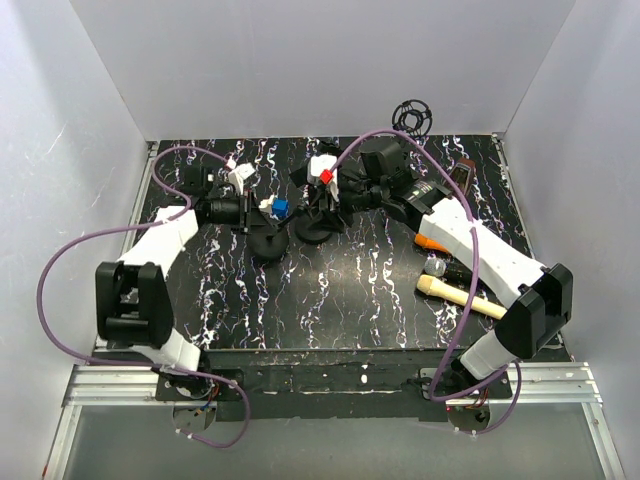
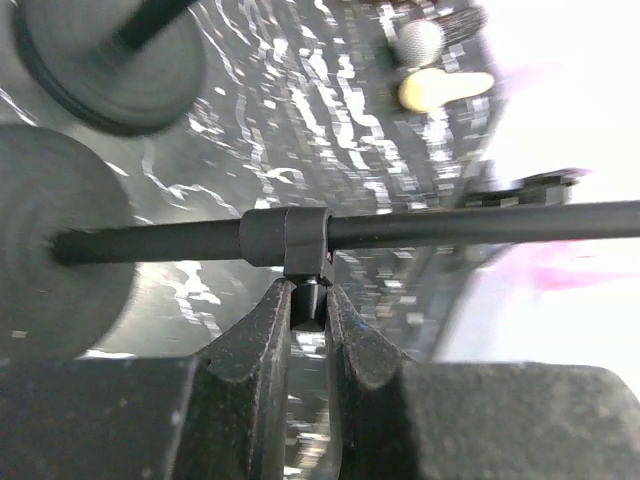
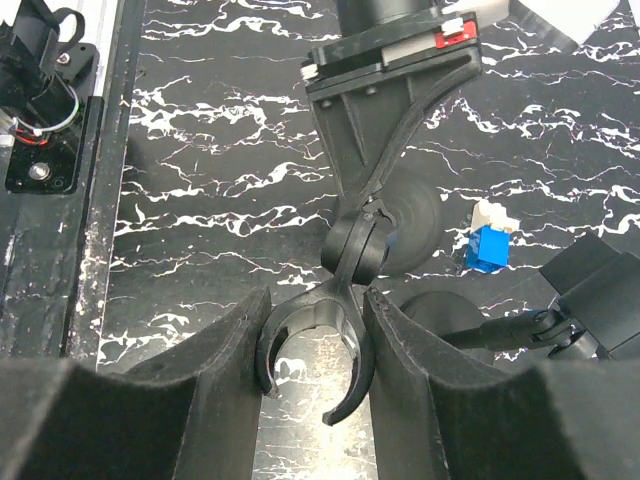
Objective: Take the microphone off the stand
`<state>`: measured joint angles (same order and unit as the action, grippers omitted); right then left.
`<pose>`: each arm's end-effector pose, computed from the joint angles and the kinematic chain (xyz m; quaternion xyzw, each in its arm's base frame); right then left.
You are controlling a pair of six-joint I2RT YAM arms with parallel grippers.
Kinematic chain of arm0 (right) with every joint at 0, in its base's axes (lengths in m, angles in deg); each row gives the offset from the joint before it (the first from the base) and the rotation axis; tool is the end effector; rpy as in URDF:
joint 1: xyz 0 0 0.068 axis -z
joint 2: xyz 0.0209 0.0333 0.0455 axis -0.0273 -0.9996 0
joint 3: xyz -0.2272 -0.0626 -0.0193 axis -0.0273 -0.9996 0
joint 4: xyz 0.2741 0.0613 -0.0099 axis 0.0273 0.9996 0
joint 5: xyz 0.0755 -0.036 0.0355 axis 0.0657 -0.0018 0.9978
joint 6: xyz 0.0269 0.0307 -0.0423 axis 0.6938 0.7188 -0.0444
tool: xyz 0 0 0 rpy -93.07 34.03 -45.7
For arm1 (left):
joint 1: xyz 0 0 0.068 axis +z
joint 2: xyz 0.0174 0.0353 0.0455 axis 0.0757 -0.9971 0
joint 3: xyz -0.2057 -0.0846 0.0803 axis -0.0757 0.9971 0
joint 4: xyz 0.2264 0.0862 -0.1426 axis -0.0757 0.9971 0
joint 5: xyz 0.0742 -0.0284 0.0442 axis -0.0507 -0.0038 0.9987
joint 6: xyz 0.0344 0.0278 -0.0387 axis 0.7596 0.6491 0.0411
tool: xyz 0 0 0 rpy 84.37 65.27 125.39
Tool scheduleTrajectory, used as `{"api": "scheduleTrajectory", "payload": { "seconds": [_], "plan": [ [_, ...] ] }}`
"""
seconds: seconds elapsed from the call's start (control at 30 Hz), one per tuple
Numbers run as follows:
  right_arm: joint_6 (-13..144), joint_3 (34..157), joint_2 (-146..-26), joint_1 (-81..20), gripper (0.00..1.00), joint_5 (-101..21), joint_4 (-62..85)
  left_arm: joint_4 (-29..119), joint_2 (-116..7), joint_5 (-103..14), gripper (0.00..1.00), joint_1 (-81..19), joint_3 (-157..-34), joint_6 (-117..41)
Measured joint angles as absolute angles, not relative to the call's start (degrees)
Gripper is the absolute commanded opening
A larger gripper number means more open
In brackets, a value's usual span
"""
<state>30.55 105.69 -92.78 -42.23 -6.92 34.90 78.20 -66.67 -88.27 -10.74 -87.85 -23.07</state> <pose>0.2664 0.2653 0.3445 -0.6011 0.5510 0.3464 0.4637 0.3310 -0.0710 0.2094 0.2070 0.8401 -0.4255 0.2653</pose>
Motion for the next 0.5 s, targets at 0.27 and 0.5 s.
{"api": "scheduleTrajectory", "payload": {
  "seconds": [0.27,0.5],
  "plan": [
    [31.7,105.7,-93.2,-42.2,0.25,-6.2,35.4,66.5,-79.0,-110.8,0.35,-6.3,-82.5,-62.3],
    [32.5,105.7,-93.1,-42.6,0.25,-5.0,35.3,67.1,-79.4,-111.5,0.60,-3.8,-81.6,-73.1]
  ]
}}
